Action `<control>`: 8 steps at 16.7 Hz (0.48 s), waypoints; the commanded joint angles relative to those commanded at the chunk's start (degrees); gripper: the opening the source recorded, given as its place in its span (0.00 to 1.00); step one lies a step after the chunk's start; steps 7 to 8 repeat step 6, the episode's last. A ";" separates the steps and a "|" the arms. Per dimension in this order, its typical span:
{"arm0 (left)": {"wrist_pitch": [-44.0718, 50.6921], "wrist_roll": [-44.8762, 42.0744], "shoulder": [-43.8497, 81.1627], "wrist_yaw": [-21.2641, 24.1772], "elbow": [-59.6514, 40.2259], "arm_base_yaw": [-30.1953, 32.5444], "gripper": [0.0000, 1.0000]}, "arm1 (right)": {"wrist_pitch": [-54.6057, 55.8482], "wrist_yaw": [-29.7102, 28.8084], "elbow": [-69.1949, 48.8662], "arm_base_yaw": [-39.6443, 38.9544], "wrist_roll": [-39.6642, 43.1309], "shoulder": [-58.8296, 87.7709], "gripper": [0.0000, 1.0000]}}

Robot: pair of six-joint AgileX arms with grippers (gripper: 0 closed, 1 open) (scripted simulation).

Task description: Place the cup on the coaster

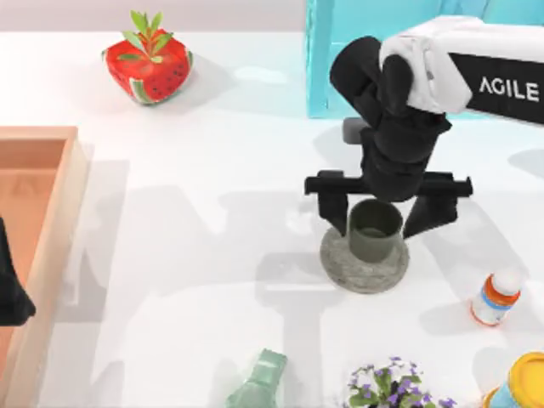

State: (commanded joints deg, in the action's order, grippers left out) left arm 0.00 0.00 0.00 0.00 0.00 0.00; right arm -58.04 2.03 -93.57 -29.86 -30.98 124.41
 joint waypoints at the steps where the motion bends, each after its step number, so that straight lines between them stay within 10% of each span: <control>1: 0.00 0.00 0.00 0.00 0.00 0.00 1.00 | 0.00 0.00 0.00 0.00 0.00 0.00 1.00; 8: 0.00 0.00 0.00 0.00 0.00 0.00 1.00 | 0.00 0.00 0.00 0.00 0.00 0.00 1.00</control>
